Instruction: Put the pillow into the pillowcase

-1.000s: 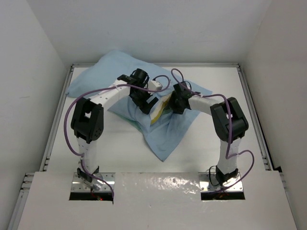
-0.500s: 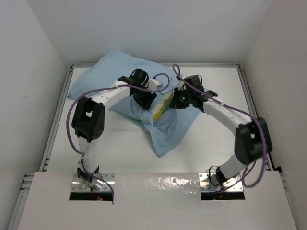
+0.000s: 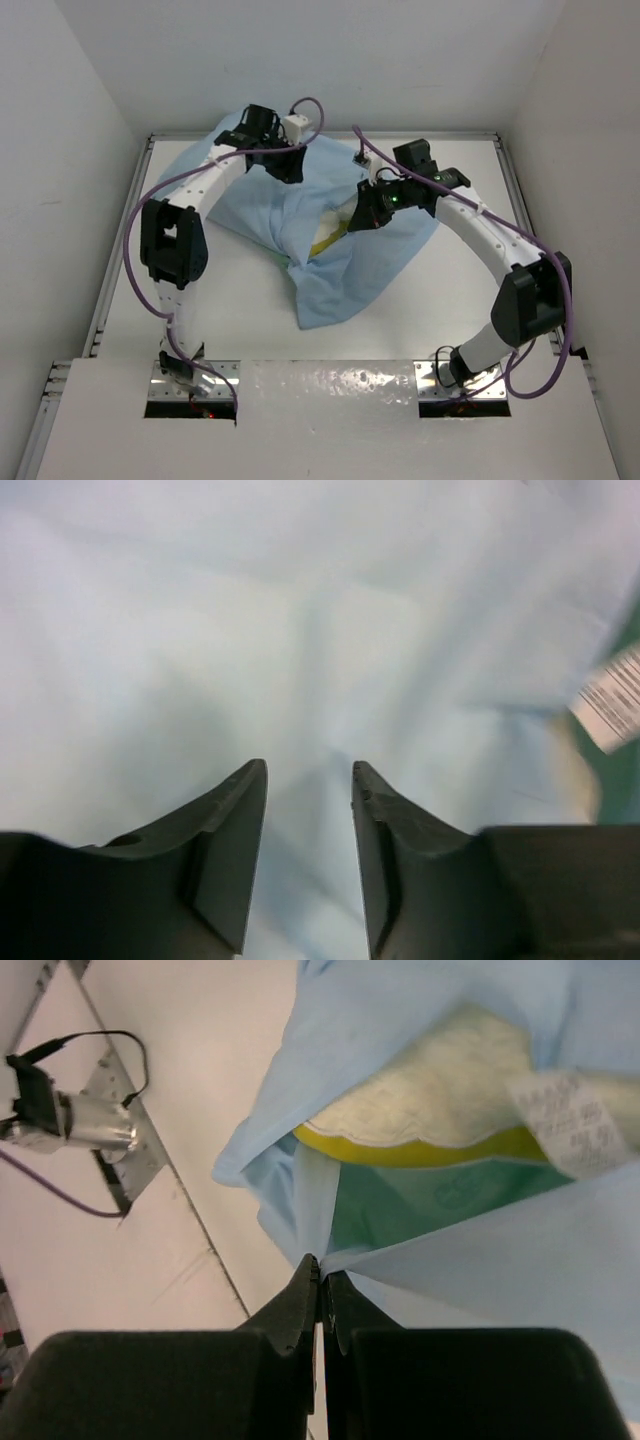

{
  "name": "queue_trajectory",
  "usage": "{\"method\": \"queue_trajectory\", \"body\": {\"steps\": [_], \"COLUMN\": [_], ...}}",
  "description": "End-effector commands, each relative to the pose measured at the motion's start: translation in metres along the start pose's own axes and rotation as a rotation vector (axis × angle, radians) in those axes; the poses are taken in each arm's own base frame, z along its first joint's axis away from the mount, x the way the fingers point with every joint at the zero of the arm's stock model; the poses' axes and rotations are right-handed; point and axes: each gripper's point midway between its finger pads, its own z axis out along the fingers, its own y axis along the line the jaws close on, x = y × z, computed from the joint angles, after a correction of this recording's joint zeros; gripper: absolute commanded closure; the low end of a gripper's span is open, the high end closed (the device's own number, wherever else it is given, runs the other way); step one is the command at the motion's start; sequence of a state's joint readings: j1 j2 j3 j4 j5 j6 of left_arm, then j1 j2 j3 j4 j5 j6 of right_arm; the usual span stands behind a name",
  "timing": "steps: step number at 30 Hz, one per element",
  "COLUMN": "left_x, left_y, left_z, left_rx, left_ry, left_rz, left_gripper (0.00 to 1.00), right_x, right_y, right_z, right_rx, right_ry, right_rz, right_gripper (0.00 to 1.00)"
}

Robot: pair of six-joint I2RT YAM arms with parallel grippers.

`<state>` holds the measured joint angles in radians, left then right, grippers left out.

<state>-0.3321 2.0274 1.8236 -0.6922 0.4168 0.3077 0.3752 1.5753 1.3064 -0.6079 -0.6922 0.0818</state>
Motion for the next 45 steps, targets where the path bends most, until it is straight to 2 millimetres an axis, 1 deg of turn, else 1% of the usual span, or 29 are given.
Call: {"method": "queue_trajectory", "body": {"steps": [1,6,7,9,11,13,14,17,18,19,21,23,25,26,27,28,30,31,32,33,34,35,36,37,38,39,40,41,45], "left_x": [-0.028,0.035,0.063,0.080,0.107,0.113,0.115,0.080,0.048,0.036,-0.010,-0.037,-0.040,-0.035,-0.027,-0.010,0.050,0.075,0.126,0.145,0.163,0.201,0.209,0.235,0.237,0.245,0.263,0.267,0.292], "left_y": [0.017,-0.024,-0.042,-0.054,-0.069,-0.073,-0.074,-0.054,-0.033,-0.023,0.016,0.053,0.070,0.089,0.099,0.110,0.142,0.148,0.157,0.157,0.161,0.160,0.163,0.158,0.159,0.157,0.149,0.149,0.166], "left_z": [-0.015,0.027,0.037,0.046,0.052,0.051,0.047,0.025,0.007,-0.006,-0.046,-0.089,-0.117,-0.135,-0.151,-0.160,-0.182,-0.188,-0.190,-0.199,-0.202,-0.204,-0.209,-0.207,-0.208,-0.205,-0.197,-0.198,-0.186], "left_rx": [-0.031,0.082,0.121,0.144,0.181,0.196,0.203,0.172,0.147,0.130,0.026,-0.092,-0.150,-0.198,-0.256,-0.295,-0.414,-0.433,-0.439,-0.445,-0.452,-0.446,-0.458,-0.436,-0.433,-0.431,-0.408,-0.413,-0.481], "left_ry": [-0.103,0.049,0.106,0.125,0.178,0.196,0.217,0.167,0.085,0.063,-0.054,-0.125,-0.136,-0.145,-0.133,-0.094,0.023,0.079,0.162,0.179,0.190,0.238,0.236,0.267,0.255,0.268,0.304,0.314,0.350], "left_rz": [0.022,0.079,0.085,0.098,0.094,0.096,0.100,0.060,0.033,-0.023,-0.081,-0.114,-0.145,-0.166,-0.159,-0.184,-0.278,-0.299,-0.387,-0.397,-0.420,-0.482,-0.457,-0.486,-0.427,-0.413,-0.411,-0.373,-0.344], "left_gripper": [0.63,0.68,0.68,0.67,0.66,0.65,0.64,0.50,0.46,0.41,0.23,0.12,0.00,0.00,0.00,0.00,0.01,0.12,0.20,0.29,0.45,0.49,0.50,0.48,0.41,0.35,0.28,0.23,0.09], "right_x": [-0.032,-0.128,-0.139,-0.160,-0.158,-0.157,-0.143,-0.122,-0.101,-0.097,-0.087,-0.100,-0.102,-0.113,-0.111,-0.089,-0.077,-0.039,-0.020,-0.011,0.036,0.048,0.055,0.089,0.114,0.123,0.130,0.140,0.198], "right_y": [0.039,0.042,0.037,0.009,-0.033,-0.075,-0.106,-0.196,-0.220,-0.248,-0.262,-0.258,-0.247,-0.230,-0.222,-0.218,-0.189,-0.187,-0.181,-0.164,-0.160,-0.156,-0.143,-0.141,-0.130,-0.125,-0.122,-0.116,-0.102], "right_z": [-0.018,-0.041,-0.043,-0.046,-0.028,-0.024,-0.005,-0.016,-0.025,-0.034,-0.046,-0.063,-0.074,-0.092,-0.100,-0.099,-0.122,-0.115,-0.119,-0.127,-0.116,-0.115,-0.122,-0.112,-0.108,-0.105,-0.100,-0.095,-0.089], "right_rx": [-0.137,-0.082,-0.071,0.050,0.172,0.333,0.391,0.641,0.740,0.795,0.853,0.879,0.874,0.879,0.883,0.885,0.894,0.903,0.924,0.926,0.924,0.929,0.935,0.936,0.925,0.906,0.883,0.855,0.863], "right_ry": [-0.072,-0.375,-0.412,-0.475,-0.440,-0.430,-0.372,-0.277,-0.212,-0.198,-0.127,-0.113,-0.106,-0.145,-0.145,-0.098,-0.121,-0.047,-0.023,-0.060,0.025,0.008,-0.057,-0.024,-0.034,-0.042,-0.054,-0.041,0.058], "right_rz": [-0.083,-0.148,-0.094,-0.066,0.020,0.096,0.150,0.322,0.390,0.425,0.412,0.343,0.304,0.269,0.254,0.266,0.281,0.341,0.388,0.434,0.505,0.534,0.584,0.625,0.671,0.684,0.688,0.705,0.775], "right_gripper": [1.00,1.00,1.00,1.00,1.00,1.00,1.00,1.00,0.98,0.91,0.40,0.06,0.01,0.01,0.01,0.01,0.01,0.01,0.05,0.13,0.39,0.52,0.61,0.57,0.33,0.32,0.15,0.07,0.01]}}
